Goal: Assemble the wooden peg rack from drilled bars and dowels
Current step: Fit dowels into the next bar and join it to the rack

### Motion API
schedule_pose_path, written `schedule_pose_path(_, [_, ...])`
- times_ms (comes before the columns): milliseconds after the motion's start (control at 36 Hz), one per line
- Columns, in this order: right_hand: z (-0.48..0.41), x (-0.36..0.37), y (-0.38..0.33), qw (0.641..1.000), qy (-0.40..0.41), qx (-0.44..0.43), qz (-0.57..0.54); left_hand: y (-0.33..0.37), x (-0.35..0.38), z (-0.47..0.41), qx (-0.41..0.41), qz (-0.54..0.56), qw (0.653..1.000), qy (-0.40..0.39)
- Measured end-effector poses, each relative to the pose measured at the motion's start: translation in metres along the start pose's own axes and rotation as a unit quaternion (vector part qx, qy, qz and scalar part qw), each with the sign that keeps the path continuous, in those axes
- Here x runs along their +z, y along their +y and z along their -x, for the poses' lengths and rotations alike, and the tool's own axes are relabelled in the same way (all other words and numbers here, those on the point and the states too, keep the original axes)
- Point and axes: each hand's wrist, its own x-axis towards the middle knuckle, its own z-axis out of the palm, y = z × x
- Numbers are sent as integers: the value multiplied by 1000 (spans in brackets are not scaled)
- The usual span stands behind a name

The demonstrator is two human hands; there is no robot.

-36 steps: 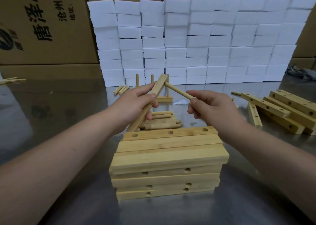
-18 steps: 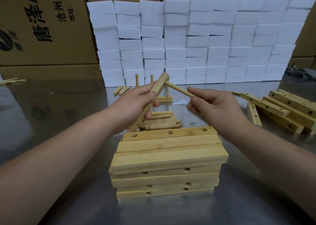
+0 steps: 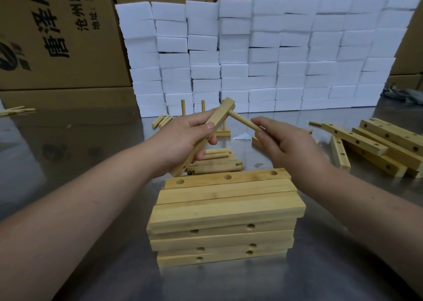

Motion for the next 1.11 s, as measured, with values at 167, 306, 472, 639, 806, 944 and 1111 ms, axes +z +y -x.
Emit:
schedule_pose_path(167, [1,-5,-7,996,3,-38,77,0,1,1,-10,-50,998,-24])
schedule_pose_path(306, [2,-7,-11,998,12,-23,57,2,1,3,-2,-44,999,-29])
schedule_pose_path(472, [2,-4,-7,1000,5,5,0,1,2,3,1,-44,999,-28])
schedule_pose_path(639, [-2,0,-7,987,19,80,-136,1,0,3,9,-64,998,-26])
schedule_pose_path(806, [-4,0,-6,959,-4,178,-221,1,2,4,16,-101,995,-21])
schedule_pose_path(944, [-6,0,-9,936,-11,220,-274,1,2,4,17,-114,993,-20])
schedule_pose_path(1111, [-7,0,-10,922,-20,238,-303,4,1,4,27,-130,991,-15])
